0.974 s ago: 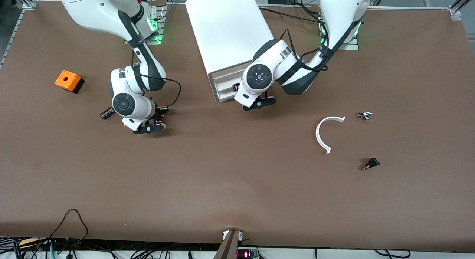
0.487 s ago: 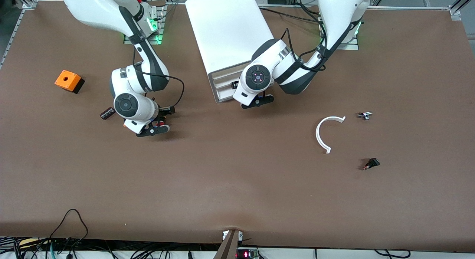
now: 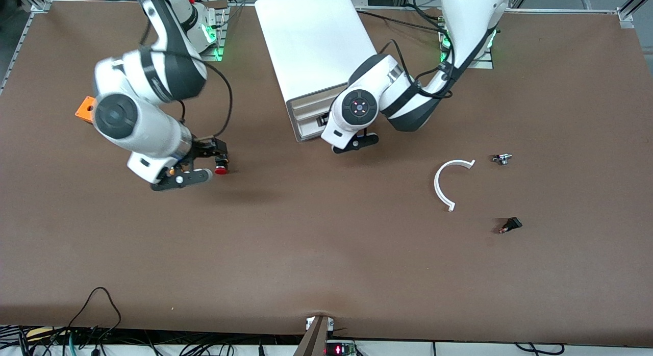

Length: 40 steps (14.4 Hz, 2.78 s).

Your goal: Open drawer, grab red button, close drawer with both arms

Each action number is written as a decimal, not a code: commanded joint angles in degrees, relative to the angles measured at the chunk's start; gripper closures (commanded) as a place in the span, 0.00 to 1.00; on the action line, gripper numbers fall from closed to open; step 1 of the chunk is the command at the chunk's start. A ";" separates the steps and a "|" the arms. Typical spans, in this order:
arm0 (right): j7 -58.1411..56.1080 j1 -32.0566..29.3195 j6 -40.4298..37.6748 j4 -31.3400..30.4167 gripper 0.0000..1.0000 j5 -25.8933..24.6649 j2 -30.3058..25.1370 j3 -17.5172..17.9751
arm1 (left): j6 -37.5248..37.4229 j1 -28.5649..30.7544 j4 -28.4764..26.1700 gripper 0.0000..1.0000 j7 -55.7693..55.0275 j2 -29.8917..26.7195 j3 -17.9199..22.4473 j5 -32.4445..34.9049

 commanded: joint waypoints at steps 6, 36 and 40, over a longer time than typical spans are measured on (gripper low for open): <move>-1.23 -6.87 -6.30 8.11 0.00 0.38 -4.14 0.12 | -11.86 11.64 11.34 0.00 12.59 -3.55 -0.26 10.56; -30.33 -17.97 -13.69 7.67 0.00 -3.84 -10.48 -5.68 | -10.18 13.61 -10.46 0.00 59.30 -36.60 29.53 5.38; -30.33 -22.98 -6.39 -4.18 0.00 -4.10 -19.35 -0.59 | -10.19 13.69 -9.67 0.00 59.56 -36.17 29.53 5.38</move>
